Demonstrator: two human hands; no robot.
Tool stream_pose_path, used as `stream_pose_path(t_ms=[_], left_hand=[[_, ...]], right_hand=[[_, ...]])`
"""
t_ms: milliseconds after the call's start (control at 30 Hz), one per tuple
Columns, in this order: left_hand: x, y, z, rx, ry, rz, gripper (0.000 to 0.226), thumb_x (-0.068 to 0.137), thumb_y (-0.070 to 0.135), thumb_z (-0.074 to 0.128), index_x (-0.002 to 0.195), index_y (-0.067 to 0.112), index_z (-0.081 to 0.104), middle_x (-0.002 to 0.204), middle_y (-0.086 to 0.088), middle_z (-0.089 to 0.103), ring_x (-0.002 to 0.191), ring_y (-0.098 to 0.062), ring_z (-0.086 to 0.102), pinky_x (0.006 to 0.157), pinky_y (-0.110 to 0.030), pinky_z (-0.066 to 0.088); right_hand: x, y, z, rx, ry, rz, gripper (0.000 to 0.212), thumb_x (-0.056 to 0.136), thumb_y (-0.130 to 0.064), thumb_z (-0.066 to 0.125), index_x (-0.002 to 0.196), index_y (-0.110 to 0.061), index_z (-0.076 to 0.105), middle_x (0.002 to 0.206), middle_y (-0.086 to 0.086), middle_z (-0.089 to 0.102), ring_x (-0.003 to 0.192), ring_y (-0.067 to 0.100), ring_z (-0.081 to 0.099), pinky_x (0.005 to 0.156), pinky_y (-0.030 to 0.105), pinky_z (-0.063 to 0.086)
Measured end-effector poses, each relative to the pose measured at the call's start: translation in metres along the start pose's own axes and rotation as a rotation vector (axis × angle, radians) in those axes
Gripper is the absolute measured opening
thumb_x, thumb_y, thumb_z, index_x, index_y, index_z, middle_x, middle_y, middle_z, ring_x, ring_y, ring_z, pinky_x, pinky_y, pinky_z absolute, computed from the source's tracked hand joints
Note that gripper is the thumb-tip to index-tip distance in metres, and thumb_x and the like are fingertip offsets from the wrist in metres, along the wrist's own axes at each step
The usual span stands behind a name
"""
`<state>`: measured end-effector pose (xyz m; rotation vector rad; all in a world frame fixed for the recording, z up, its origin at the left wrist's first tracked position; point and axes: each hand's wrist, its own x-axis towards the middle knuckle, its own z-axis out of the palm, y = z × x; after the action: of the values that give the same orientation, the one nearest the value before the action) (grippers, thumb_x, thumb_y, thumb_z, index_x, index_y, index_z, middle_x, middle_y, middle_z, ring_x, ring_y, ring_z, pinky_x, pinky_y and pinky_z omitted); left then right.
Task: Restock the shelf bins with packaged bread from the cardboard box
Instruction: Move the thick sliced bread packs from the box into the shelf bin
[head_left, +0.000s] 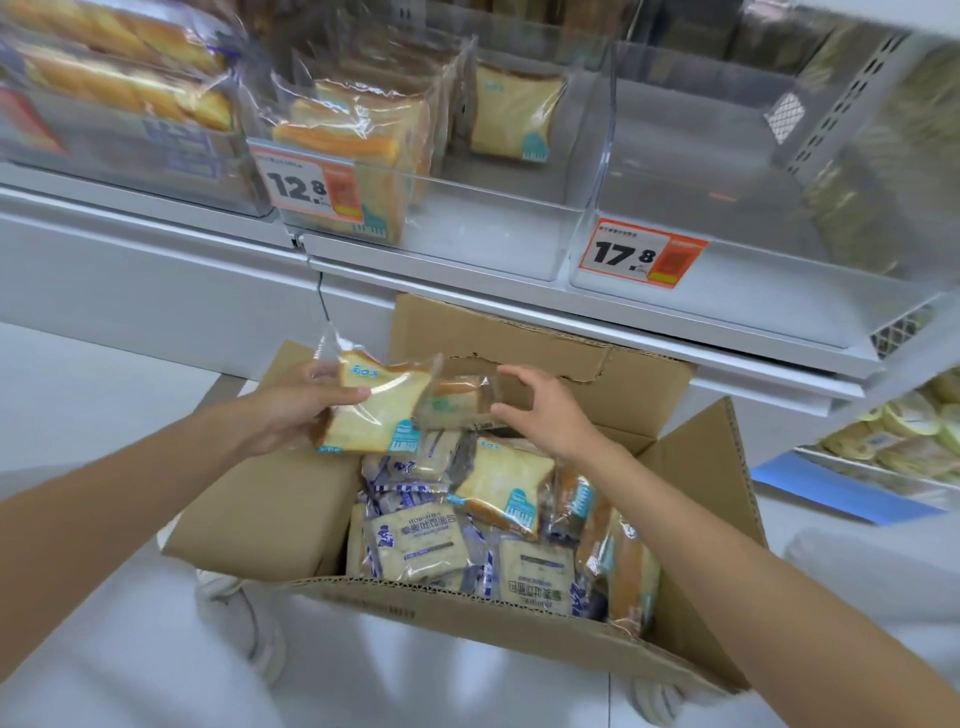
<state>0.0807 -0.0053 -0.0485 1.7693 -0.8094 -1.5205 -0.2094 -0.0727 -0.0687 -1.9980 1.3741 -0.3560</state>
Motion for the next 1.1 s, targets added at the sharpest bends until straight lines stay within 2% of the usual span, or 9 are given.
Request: stream_pose_path(t_ms=[133,267,433,533,667,800,900,1000,1100], left_hand=[[-0.005,-0.016,-0.018,-0.003,0.061,-0.079,0.024,0.086,0.025,0.072,0.108,0.018,0.067,0.086,-0.002,0.072,0.065,-0.014,0.063,0.056,-0.021,0.049],[-0.007,-0.023,-0.032,-0.049,0.090,-0.124,0.028,0.088,0.022,0.070,0.114,0.012,0.066,0.095,-0.005,0.073,0.077,-0.022,0.069,0.070,-0.031,0.056],[-0.013,-0.015,-0.029,-0.067,0.155,-0.121,0.006,0.094,0.017,0.063,0.094,0.013,0.058,0.051,0.003,0.060,0.035,-0.009,0.054,0.035,-0.017,0.041],[-0.019,-0.004,-0.015,-0.179,0.058,-0.135,0.020,0.090,0.026,0.068,0.103,0.013,0.061,0.055,0.005,0.068,0.045,-0.008,0.064,0.040,-0.019,0.048],[-0.029,0.014,0.011,-0.381,-0.130,-0.190,0.046,0.085,0.059,0.058,0.087,0.013,0.066,0.068,-0.003,0.072,0.058,-0.016,0.070,0.053,-0.028,0.056],[-0.030,0.020,0.025,-0.362,-0.179,-0.163,0.058,0.070,0.043,0.076,0.120,0.018,0.059,0.114,-0.014,0.070,0.097,-0.030,0.071,0.077,-0.048,0.060],[-0.023,0.019,0.028,-0.234,-0.199,-0.128,0.038,0.076,0.026,0.074,0.111,0.013,0.063,0.097,-0.006,0.070,0.075,-0.017,0.068,0.067,-0.032,0.061],[-0.022,0.018,0.028,-0.163,-0.186,-0.104,0.006,0.090,0.019,0.064,0.094,0.014,0.065,0.067,0.002,0.065,0.053,-0.008,0.060,0.051,-0.023,0.052],[-0.024,0.015,0.028,-0.140,-0.217,-0.059,0.006,0.091,0.012,0.062,0.092,0.015,0.067,0.085,-0.001,0.066,0.068,-0.011,0.061,0.068,-0.026,0.054]], right_hand=[[0.016,-0.004,0.038,-0.151,-0.081,-0.002,0.079,0.086,-0.032,0.070,0.152,-0.024,0.027,0.145,0.002,0.043,0.129,0.019,0.045,0.110,0.039,0.039],[0.008,-0.001,0.049,-0.402,-0.057,-0.051,0.035,0.092,-0.034,0.063,0.124,-0.019,0.060,0.108,-0.001,0.050,0.089,0.018,0.061,0.082,0.038,0.054],[-0.020,-0.009,0.009,-0.314,0.188,-0.120,0.030,0.095,-0.036,0.057,0.115,-0.015,0.064,0.100,-0.007,0.050,0.072,0.010,0.061,0.073,0.030,0.056],[-0.033,-0.022,-0.011,-0.195,0.324,-0.271,0.029,0.093,-0.034,0.062,0.114,-0.013,0.063,0.108,-0.004,0.051,0.074,0.011,0.061,0.072,0.030,0.055],[-0.032,-0.030,-0.005,-0.239,0.190,-0.452,0.027,0.089,-0.019,0.068,0.115,-0.013,0.062,0.139,0.004,0.044,0.088,0.016,0.064,0.079,0.042,0.057],[-0.028,-0.033,0.002,-0.258,0.051,-0.419,0.033,0.090,-0.030,0.067,0.119,-0.018,0.057,0.149,-0.003,0.036,0.097,0.016,0.062,0.089,0.040,0.052],[-0.028,-0.033,-0.002,-0.154,-0.064,-0.242,0.039,0.086,-0.050,0.065,0.116,-0.026,0.058,0.147,-0.009,0.036,0.125,0.010,0.046,0.106,0.030,0.037],[-0.022,-0.033,-0.010,0.038,0.044,-0.105,0.041,0.087,-0.042,0.067,0.122,-0.025,0.056,0.139,-0.008,0.041,0.123,0.007,0.045,0.109,0.035,0.036],[-0.012,-0.036,-0.016,0.220,0.016,0.029,0.070,0.084,-0.037,0.073,0.144,-0.026,0.039,0.142,-0.009,0.038,0.120,0.005,0.047,0.104,0.031,0.041]])
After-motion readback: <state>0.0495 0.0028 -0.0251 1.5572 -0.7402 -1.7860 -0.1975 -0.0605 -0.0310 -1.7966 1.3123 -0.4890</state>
